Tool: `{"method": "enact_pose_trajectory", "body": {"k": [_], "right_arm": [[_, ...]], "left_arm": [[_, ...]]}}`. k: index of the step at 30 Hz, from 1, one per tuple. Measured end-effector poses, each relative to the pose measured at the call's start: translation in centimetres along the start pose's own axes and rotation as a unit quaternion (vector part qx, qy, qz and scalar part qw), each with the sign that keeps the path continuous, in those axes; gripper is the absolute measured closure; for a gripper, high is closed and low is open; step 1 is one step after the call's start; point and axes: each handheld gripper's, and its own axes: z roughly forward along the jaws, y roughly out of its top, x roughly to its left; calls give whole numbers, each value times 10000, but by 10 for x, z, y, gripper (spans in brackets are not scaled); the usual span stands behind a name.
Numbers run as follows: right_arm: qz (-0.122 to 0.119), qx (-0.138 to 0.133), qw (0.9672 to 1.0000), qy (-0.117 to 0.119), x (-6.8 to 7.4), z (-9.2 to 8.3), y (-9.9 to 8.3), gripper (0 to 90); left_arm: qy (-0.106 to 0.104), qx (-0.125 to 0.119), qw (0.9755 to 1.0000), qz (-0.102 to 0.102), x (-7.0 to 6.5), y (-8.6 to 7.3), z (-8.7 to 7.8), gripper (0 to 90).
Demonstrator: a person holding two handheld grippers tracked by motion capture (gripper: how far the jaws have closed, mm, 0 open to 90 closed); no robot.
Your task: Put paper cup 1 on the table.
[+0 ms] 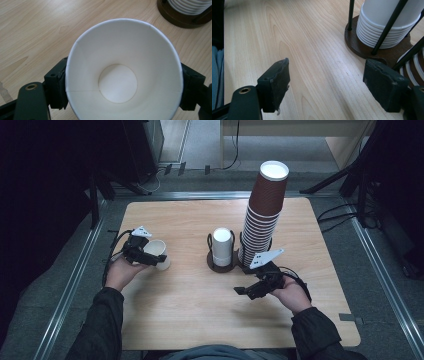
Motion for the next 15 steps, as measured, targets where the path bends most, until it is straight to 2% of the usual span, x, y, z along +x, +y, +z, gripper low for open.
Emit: {"method": "enact_pose_trajectory", "body": {"k": [3,6,10,15], "right_arm": [[-6,-20,10000,-27,0,0,0,221],[6,0,10000,-11,0,0,0,221],[-9,3,10000,-16,0,0,0,221],[3,4,10000,-14,0,0,0,221]], "left_arm": [[11,124,9999,102,-2,0,4,179],[23,114,9999,126,-4,1,6,173],[20,114,9999,101,-5,2,6,156],[-115,63,9999,36,-5,3,6,110]]}}
